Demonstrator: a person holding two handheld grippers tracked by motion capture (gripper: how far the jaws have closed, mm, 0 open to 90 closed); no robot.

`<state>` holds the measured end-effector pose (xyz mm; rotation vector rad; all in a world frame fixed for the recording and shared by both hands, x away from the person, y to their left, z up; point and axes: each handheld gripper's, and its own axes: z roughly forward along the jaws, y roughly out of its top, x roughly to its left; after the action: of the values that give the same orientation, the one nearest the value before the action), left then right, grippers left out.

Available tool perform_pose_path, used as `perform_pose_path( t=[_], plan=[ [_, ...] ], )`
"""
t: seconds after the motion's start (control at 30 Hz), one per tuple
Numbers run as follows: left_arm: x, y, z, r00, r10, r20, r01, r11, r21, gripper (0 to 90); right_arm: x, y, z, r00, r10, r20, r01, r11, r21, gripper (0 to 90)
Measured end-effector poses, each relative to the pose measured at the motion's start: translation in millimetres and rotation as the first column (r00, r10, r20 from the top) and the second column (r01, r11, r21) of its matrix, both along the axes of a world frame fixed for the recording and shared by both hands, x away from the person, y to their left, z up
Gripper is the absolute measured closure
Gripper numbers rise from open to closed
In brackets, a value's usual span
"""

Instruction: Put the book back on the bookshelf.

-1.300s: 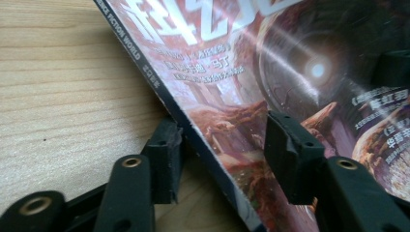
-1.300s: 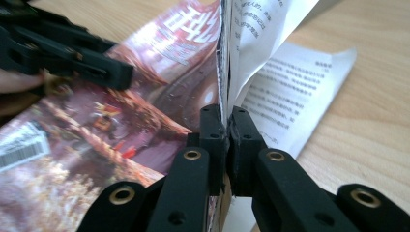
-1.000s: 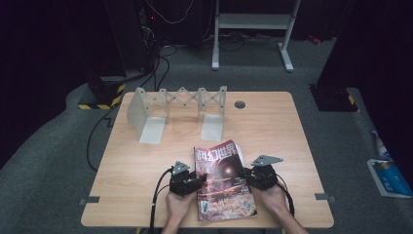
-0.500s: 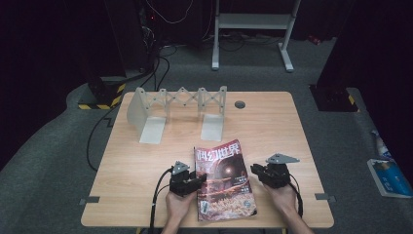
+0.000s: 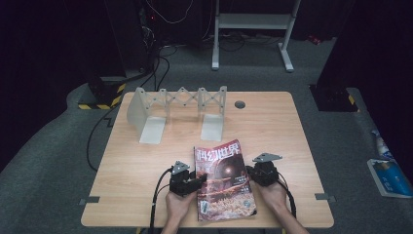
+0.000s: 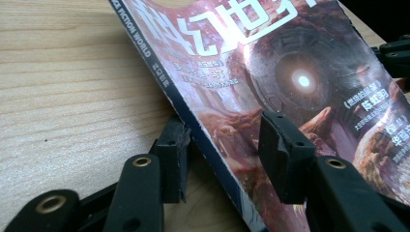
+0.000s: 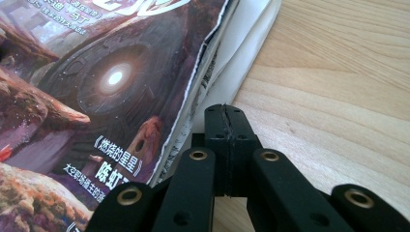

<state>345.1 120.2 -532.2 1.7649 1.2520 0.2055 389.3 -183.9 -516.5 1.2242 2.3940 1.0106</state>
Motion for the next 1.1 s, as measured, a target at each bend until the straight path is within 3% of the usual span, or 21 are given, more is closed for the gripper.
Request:
perform_pose_path(
  t=[0.27, 0.47, 0.63, 0.93, 1.1],
  plan=[
    [2.4, 2.8, -0.5, 0.9988, -0.036, -0.034, 0.034, 0.9976, -0.061, 49.1, -1.4, 5.7, -2.1, 0.9993, 0.034, 0.017, -0.034, 0.999, 0.012, 89.8],
    [2.9, 1.6, -0.7, 0.9979, -0.057, -0.029, 0.055, 0.9957, -0.075, 41.7, -1.6, 6.6, -3.0, 0.9981, 0.060, 0.014, -0.060, 0.998, 0.033, 89.7],
    [3.3, 1.6, -0.8, 0.9969, -0.071, -0.033, 0.068, 0.9934, -0.092, 37.1, -5.5, 17.9, -4.9, 0.9953, 0.096, 0.012, -0.096, 0.994, 0.055, 89.7],
    [4.4, 2.5, -1.0, 0.9950, -0.087, -0.048, 0.082, 0.9904, -0.112, 37.8, -7.0, 30.2, -5.4, 0.9934, 0.114, 0.012, -0.115, 0.989, 0.089, 89.8],
    [4.1, 2.6, -0.6, 0.9958, -0.071, -0.057, 0.065, 0.9930, -0.099, 44.9, -6.5, 34.0, -3.3, 0.9922, 0.124, 0.014, -0.125, 0.987, 0.101, 89.8]
  ],
)
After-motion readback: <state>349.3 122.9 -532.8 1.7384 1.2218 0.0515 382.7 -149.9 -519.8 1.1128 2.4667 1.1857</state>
